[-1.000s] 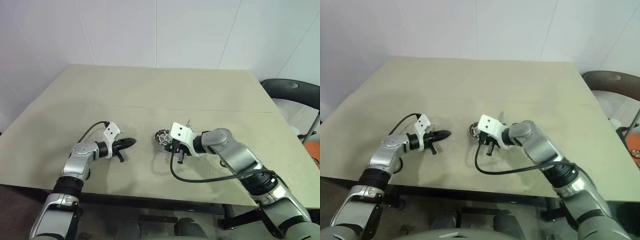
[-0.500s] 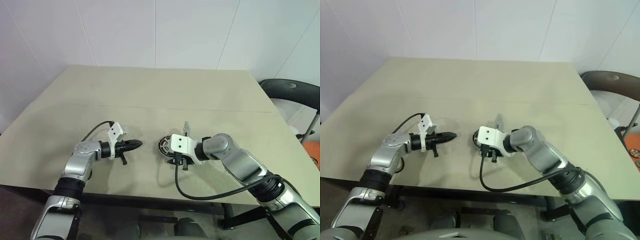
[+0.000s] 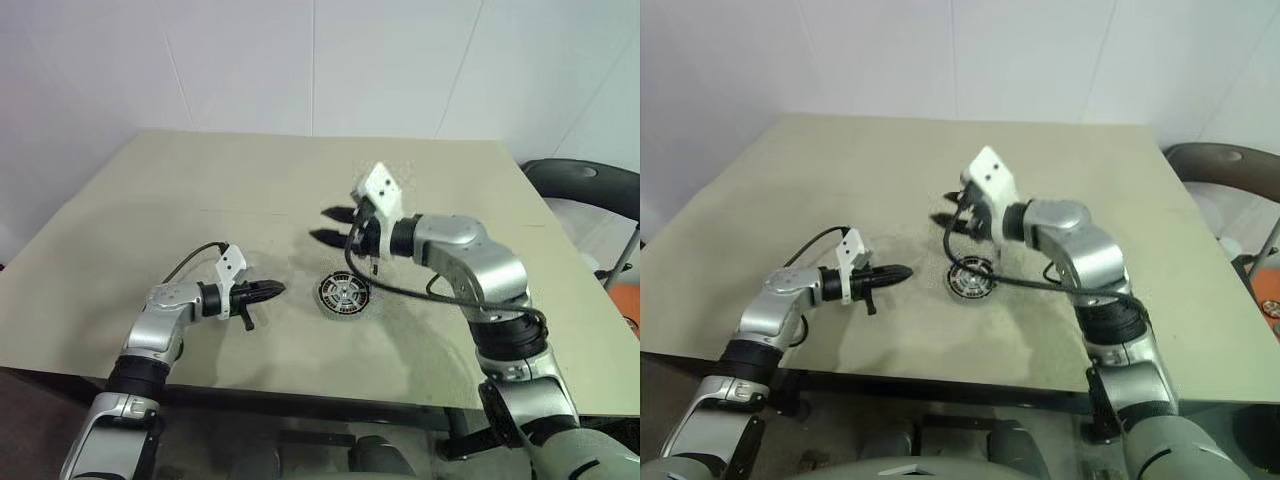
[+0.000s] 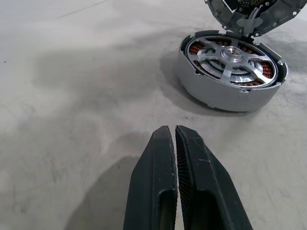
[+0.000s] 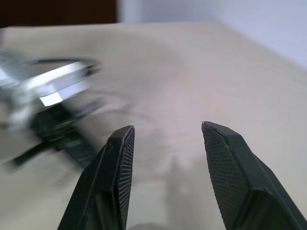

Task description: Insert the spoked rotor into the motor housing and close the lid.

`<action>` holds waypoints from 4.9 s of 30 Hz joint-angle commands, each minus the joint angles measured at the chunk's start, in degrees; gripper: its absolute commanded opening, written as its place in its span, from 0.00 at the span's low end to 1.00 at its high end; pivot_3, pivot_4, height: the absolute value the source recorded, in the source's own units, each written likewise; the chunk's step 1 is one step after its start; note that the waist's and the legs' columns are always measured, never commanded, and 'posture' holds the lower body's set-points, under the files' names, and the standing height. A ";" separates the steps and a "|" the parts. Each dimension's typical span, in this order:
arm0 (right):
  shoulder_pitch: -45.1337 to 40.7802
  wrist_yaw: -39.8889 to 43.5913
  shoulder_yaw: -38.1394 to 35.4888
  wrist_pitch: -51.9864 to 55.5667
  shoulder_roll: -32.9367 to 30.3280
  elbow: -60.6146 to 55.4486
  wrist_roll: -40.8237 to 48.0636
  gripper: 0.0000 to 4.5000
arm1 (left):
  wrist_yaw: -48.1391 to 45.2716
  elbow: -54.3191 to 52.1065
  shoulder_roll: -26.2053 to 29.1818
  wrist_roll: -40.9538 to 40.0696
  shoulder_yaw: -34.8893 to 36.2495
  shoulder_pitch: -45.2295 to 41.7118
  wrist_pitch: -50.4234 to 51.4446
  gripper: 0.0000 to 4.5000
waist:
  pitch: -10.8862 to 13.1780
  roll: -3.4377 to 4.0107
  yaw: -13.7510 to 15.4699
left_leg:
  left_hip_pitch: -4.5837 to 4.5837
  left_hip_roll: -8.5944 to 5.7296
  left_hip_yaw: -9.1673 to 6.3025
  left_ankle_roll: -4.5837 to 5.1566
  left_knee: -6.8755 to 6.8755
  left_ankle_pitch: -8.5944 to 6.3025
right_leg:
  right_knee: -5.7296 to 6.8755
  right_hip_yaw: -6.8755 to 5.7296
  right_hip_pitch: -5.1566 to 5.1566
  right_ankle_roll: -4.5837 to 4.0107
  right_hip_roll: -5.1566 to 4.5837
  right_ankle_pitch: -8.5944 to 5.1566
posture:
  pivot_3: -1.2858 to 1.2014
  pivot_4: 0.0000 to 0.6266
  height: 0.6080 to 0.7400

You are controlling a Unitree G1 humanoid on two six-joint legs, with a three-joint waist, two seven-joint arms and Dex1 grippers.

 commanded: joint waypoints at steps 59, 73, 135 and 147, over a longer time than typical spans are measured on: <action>13.57 -5.82 6.55 6.85 -1.06 -2.40 -1.16 0.64 | 1.51 -1.66 0.41 0.03 -0.94 -1.33 0.55 0.05 | 0.00 0.02 -1.47 | 0.09 0.00 0.00 0.00 -0.07 0.00 | 0.00 0.00 0.09 0.01 -0.01 -0.01 | 0.52 0.00 1.00; 14.65 -6.17 6.88 7.88 0.62 -3.83 0.52 1.00 | 1.85 -1.35 0.48 0.22 -1.68 -1.78 0.74 0.05 | 0.00 0.02 -1.53 | 0.08 0.00 -0.01 0.01 -0.11 0.00 | 0.00 0.01 0.05 0.02 0.01 -0.01 | 0.52 0.00 1.00; 15.65 4.25 10.30 4.43 -13.18 0.21 -2.29 0.72 | 2.68 -2.23 0.29 1.95 -2.26 -1.23 1.29 0.05 | -0.04 -0.03 -1.16 | 0.25 0.00 0.00 0.00 0.26 0.00 | -0.03 0.01 0.21 -0.01 -0.01 -0.22 | 0.52 0.00 1.00; 17.76 6.22 8.07 3.85 -10.97 0.05 1.17 0.72 | 1.33 -5.27 -6.82 -5.06 -1.73 -7.07 6.19 0.05 | -0.15 -0.17 0.42 | 0.23 -0.01 0.00 0.03 0.21 -0.01 | -0.17 -0.01 0.24 -0.02 -0.01 -0.20 | 0.52 0.00 1.00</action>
